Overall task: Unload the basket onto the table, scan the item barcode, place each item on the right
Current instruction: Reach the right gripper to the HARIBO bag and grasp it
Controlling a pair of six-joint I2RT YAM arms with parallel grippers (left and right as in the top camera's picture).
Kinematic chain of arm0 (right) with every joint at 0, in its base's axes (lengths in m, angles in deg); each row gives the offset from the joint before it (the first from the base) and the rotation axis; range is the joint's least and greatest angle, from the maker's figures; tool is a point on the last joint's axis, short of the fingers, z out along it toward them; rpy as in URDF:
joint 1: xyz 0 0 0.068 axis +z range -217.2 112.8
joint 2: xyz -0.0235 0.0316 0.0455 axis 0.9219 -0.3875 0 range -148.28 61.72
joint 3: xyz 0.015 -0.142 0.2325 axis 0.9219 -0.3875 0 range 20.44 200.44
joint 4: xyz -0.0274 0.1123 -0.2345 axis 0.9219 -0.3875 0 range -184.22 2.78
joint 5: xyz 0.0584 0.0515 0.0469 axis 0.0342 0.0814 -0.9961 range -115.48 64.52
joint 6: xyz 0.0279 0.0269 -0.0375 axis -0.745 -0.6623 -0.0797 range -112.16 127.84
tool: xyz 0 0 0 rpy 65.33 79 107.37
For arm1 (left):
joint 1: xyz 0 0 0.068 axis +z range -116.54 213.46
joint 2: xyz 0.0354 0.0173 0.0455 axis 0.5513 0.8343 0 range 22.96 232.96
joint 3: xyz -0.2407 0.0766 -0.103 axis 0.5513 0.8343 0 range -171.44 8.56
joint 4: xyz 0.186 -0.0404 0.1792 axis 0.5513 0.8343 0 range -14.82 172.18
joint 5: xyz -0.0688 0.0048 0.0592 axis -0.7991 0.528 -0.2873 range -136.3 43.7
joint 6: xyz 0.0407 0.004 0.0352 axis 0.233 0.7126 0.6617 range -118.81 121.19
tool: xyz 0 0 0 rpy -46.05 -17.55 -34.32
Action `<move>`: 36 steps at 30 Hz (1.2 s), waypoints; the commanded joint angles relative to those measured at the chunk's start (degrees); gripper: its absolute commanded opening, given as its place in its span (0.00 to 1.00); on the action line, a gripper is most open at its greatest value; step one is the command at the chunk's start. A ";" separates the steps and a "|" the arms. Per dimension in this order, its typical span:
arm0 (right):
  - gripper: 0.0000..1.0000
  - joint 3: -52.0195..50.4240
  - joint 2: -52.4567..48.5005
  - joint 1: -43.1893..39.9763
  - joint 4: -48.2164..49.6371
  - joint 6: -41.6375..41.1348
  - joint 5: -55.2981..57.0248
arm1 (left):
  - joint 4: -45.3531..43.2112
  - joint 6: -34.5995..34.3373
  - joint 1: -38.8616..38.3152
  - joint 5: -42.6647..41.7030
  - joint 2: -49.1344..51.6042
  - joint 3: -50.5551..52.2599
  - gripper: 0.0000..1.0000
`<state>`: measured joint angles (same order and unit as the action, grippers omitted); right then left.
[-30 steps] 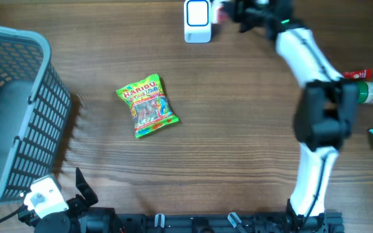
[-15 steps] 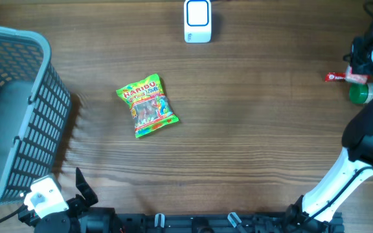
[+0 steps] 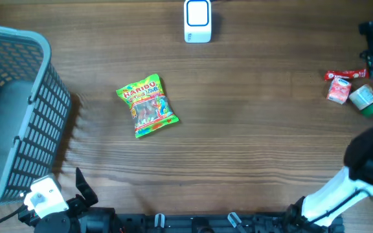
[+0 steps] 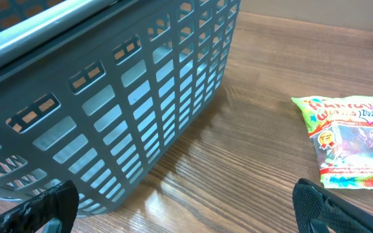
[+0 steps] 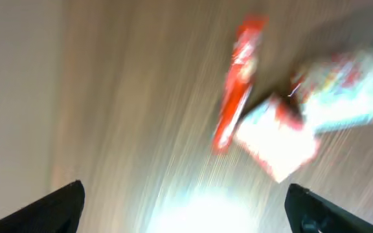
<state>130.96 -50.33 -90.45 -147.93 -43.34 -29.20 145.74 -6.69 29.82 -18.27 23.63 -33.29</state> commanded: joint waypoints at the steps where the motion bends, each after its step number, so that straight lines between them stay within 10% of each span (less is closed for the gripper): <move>1: 1.00 0.02 0.87 10.93 -4.79 13.86 -18.32 | -0.17 -0.26 0.39 0.02 -0.39 -0.02 1.00; 6: 1.00 -6.88 0.83 31.01 -4.00 30.69 -16.74 | -0.17 -0.26 0.39 0.02 -0.39 -0.02 1.00; 17: 1.00 -21.75 -0.90 65.59 21.40 39.47 5.33 | -0.17 -0.26 0.39 0.02 -0.39 -0.02 1.00; 36: 1.00 -21.59 -16.02 72.72 37.27 38.34 1.70 | -0.17 -0.26 0.39 0.02 -0.39 -0.02 1.00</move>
<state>109.62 -63.12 -18.10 -108.89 -2.60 -25.86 145.74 -6.67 29.82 -18.27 23.63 -33.29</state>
